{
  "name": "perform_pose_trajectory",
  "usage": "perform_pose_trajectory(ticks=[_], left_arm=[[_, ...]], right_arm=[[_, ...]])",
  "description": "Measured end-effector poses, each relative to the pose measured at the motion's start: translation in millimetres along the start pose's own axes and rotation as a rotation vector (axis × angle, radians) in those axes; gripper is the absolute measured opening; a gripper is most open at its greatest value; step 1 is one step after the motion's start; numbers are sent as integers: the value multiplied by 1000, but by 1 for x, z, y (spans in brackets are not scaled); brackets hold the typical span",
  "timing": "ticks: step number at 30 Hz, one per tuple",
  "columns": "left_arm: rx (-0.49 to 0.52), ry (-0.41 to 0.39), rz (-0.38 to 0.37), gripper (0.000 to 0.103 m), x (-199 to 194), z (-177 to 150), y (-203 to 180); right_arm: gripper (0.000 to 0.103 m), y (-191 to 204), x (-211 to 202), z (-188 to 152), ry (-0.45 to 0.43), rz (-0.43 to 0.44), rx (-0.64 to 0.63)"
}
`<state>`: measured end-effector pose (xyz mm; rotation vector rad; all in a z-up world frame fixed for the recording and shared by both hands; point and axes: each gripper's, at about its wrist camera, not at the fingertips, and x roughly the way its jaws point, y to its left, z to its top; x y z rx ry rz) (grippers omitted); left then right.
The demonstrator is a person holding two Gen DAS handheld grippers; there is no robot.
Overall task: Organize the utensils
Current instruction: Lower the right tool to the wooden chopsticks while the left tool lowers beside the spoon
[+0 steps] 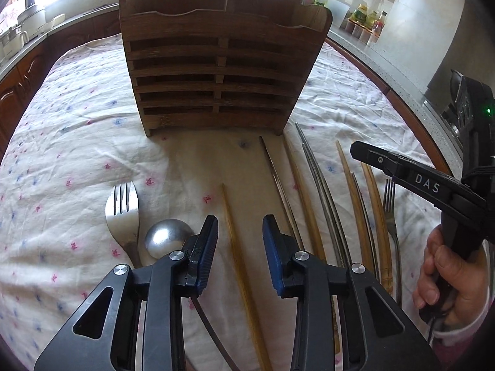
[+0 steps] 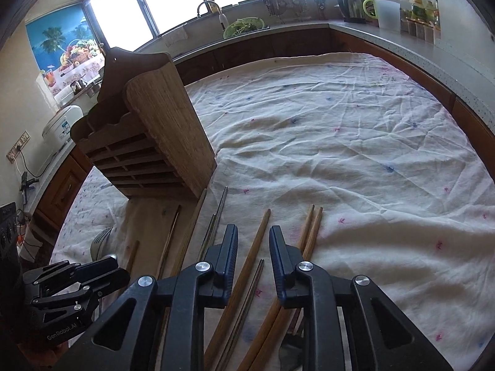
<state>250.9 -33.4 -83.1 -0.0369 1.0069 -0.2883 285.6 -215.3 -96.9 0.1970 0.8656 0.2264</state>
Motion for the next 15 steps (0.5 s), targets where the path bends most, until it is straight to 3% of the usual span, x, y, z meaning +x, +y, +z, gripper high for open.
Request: perform_pose_trajectory(ticks=[10, 15], left_arm=[[65, 36, 29, 27, 18, 12, -6], [89, 20, 56, 8, 21, 14, -8]], right_arm=[[21, 7, 31, 8, 74, -70, -63], [10, 13, 32, 5, 63, -108, -101]])
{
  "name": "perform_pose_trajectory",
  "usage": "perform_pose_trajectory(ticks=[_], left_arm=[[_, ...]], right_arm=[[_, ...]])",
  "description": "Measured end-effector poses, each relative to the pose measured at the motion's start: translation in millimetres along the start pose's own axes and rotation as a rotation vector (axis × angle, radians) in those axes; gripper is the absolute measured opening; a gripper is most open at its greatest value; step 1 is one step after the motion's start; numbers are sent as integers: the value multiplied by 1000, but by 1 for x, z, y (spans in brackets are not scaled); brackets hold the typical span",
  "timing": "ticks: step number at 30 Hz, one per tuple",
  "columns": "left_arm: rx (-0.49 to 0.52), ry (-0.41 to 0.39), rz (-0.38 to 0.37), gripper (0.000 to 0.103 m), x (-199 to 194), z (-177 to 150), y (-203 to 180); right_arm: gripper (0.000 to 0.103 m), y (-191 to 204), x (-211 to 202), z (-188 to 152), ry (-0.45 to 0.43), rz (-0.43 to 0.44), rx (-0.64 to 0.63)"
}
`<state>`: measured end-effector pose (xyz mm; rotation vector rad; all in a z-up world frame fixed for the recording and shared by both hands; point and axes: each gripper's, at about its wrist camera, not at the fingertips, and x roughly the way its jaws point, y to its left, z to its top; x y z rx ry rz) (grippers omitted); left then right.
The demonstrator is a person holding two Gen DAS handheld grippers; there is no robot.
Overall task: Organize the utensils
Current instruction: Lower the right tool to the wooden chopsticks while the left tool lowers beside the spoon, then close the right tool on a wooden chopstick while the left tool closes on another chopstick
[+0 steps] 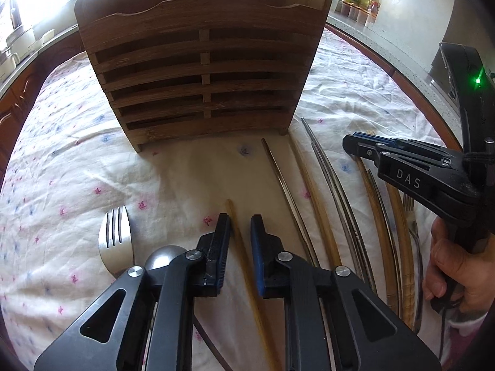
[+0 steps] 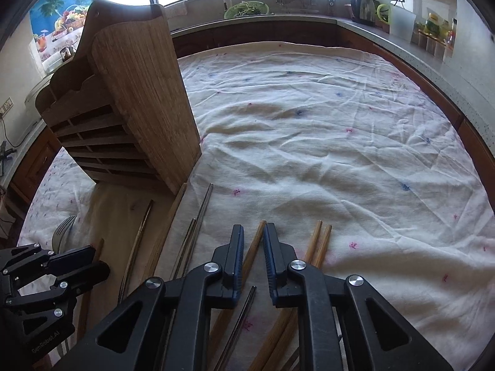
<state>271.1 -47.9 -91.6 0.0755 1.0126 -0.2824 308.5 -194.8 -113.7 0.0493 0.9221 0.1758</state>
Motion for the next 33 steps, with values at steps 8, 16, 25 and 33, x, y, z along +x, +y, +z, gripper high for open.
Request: perform_pose_trajectory(ticks=[8, 16, 25, 33], left_arm=[[-43, -25, -48, 4, -14, -2, 5], [-61, -138, -118, 4, -73, -5, 4], [-65, -270, -167, 4, -142, -17, -1], [-76, -398, -193, 4, -198, -33, 5]], right_arm=[[7, -12, -10, 3, -13, 118, 96], [6, -6, -62, 4, -107, 195, 101], [5, 3, -125, 0, -221, 257, 80], [5, 15, -188, -6, -337, 292, 41]])
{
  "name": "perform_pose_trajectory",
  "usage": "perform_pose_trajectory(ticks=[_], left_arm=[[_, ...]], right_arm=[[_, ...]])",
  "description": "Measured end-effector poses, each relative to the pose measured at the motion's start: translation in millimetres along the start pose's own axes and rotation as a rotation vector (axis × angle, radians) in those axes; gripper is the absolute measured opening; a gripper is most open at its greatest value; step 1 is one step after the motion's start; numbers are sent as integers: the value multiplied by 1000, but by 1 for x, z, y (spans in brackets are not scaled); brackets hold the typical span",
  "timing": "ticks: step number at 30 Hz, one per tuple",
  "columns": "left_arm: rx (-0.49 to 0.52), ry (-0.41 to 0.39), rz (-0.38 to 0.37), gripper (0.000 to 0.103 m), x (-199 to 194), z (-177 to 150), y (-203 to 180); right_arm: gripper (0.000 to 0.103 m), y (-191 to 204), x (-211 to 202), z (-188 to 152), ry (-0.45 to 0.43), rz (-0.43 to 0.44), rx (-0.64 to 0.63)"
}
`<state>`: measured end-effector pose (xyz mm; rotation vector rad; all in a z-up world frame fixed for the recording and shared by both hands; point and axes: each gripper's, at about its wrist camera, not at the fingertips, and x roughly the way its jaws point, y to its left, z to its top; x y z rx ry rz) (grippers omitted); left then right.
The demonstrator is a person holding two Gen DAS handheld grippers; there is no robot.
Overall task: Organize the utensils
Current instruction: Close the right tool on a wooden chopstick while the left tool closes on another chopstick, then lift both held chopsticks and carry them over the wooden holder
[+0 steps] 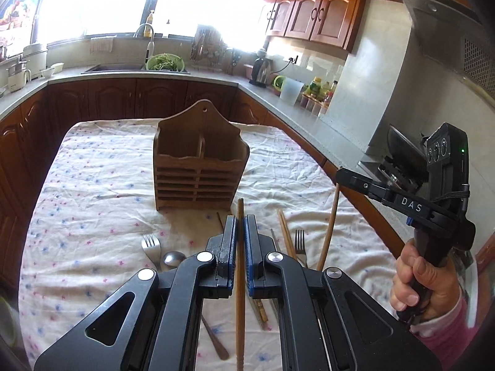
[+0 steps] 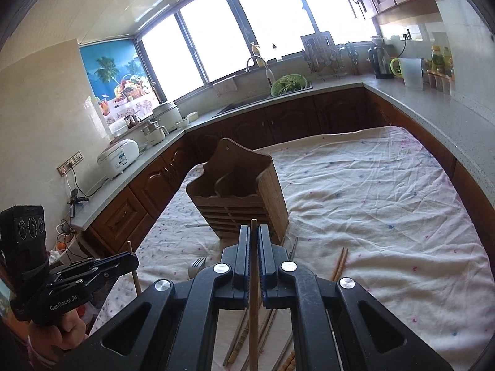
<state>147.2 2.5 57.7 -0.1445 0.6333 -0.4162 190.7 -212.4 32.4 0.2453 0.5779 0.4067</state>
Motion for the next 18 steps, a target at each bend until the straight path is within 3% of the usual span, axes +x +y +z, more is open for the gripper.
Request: perform_pose_trajectory(ticks=[7, 18], left_arm=[[2, -76, -2, 4, -24, 8, 1], [3, -136, 6, 4, -35, 14, 4]], right_arm=[[5, 12, -30, 12, -74, 1, -33], [5, 15, -38, 17, -103, 1, -42]])
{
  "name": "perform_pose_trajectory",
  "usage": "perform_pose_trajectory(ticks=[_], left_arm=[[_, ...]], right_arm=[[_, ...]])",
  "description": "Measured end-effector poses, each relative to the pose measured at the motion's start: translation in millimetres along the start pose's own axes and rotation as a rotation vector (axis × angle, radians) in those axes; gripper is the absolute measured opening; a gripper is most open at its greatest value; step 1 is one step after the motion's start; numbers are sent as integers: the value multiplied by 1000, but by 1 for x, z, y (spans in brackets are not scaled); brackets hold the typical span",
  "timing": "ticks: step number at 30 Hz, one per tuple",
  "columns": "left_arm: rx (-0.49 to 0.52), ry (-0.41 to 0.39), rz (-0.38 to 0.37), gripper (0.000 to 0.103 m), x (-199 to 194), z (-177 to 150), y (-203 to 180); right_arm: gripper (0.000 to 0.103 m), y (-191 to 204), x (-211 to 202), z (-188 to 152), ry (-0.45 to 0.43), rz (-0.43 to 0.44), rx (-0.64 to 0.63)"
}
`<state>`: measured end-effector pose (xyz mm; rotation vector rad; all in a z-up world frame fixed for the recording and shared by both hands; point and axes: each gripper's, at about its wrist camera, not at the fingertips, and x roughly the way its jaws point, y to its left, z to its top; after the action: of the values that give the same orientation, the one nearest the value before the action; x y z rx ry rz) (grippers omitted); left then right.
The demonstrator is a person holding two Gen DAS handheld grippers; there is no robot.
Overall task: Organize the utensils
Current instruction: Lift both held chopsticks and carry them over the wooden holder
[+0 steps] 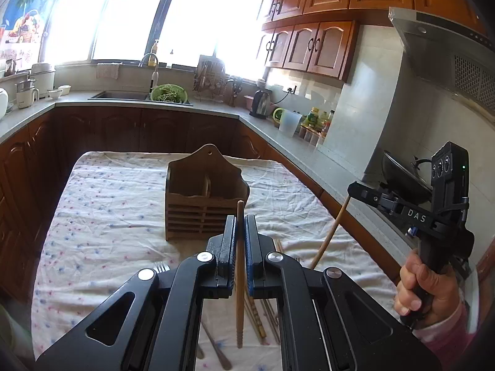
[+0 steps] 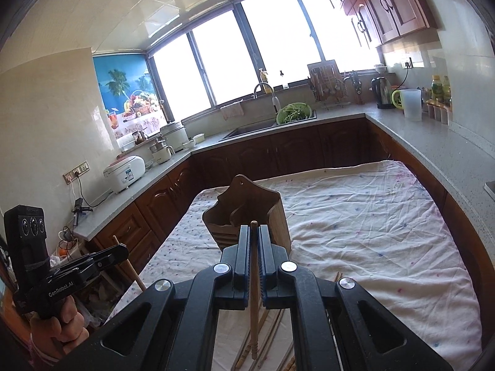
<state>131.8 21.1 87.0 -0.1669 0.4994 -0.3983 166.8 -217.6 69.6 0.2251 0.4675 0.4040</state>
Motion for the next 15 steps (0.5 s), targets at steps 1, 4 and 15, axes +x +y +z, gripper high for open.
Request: perform_pose_trajectory(ticks=[1, 4, 15], left_arm=[[0, -1, 0, 4, 0, 1, 1], [-5, -12, 1, 4, -1, 3, 2], [-18, -104, 22, 4, -1, 34, 18]], right_arm=[[5, 0, 1, 1, 1, 0, 0], [5, -2, 2, 2, -3, -2, 4], [5, -6, 6, 24, -64, -10, 10]])
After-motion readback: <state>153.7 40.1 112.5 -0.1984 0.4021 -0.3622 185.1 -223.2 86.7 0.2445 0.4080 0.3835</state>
